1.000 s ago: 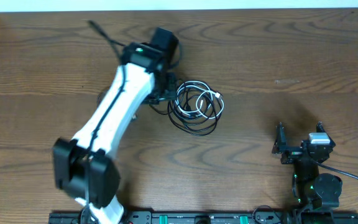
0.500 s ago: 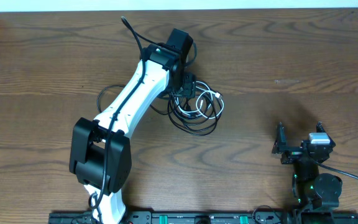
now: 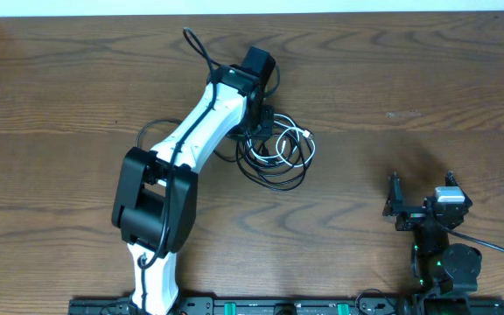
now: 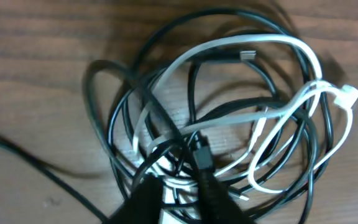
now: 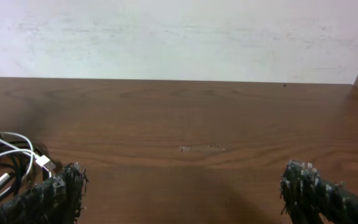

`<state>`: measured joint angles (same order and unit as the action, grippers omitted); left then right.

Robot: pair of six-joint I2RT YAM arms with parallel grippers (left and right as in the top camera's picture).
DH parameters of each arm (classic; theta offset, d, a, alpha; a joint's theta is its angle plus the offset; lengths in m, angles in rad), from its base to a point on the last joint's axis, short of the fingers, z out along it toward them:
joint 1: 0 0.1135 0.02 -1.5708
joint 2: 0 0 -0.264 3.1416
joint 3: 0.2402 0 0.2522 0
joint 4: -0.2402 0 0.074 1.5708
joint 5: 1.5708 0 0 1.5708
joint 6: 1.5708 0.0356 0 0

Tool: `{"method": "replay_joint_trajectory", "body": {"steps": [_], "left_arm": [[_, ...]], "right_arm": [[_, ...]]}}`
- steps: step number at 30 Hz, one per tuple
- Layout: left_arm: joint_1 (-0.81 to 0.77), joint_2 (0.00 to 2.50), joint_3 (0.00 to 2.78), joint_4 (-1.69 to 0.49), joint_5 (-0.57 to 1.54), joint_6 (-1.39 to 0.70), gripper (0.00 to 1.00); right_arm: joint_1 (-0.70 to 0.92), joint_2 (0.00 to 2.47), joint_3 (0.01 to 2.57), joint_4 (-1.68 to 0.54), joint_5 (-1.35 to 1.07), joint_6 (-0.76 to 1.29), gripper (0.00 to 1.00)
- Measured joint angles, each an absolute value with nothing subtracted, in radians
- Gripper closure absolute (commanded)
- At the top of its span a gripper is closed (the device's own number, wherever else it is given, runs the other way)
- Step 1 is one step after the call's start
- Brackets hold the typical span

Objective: Untangle cables

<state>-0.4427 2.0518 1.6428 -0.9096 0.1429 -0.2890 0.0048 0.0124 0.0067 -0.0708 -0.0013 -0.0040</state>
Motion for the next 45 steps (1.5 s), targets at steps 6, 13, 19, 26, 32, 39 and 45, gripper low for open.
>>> {"method": "replay_joint_trajectory", "body": {"steps": [6,13,19,26,32,39,45], "left_arm": [[-0.442,2.049,1.655,-0.921,0.149,-0.315,0.93],[-0.442,1.932,1.665,-0.914,0.164,-0.323,0.92],[-0.443,1.672,1.676,-0.833,0.212,-0.354,0.92],[-0.443,1.388,1.689,-0.725,0.201,-0.381,0.93],[-0.443,1.231,1.69,-0.717,0.076,-0.392,0.93],[-0.442,1.143,1.69,-0.735,-0.18,-0.416,0.93],[-0.42,1.134,1.69,-0.765,-0.343,-0.45,0.92]], "right_arm": [[0.005,0.012,0.007,-0.071,-0.001,-0.004,0.01],[0.005,0.012,0.007,-0.071,-0.001,-0.004,0.01],[0.005,0.012,0.007,-0.071,-0.001,-0.004,0.01],[0.005,0.012,0.007,-0.071,-0.001,-0.004,0.01],[0.005,0.012,0.007,-0.071,-0.001,-0.004,0.01],[0.005,0.012,0.007,-0.071,-0.001,-0.004,0.01],[0.005,0.012,0.007,-0.071,-0.001,-0.004,0.01]]}}
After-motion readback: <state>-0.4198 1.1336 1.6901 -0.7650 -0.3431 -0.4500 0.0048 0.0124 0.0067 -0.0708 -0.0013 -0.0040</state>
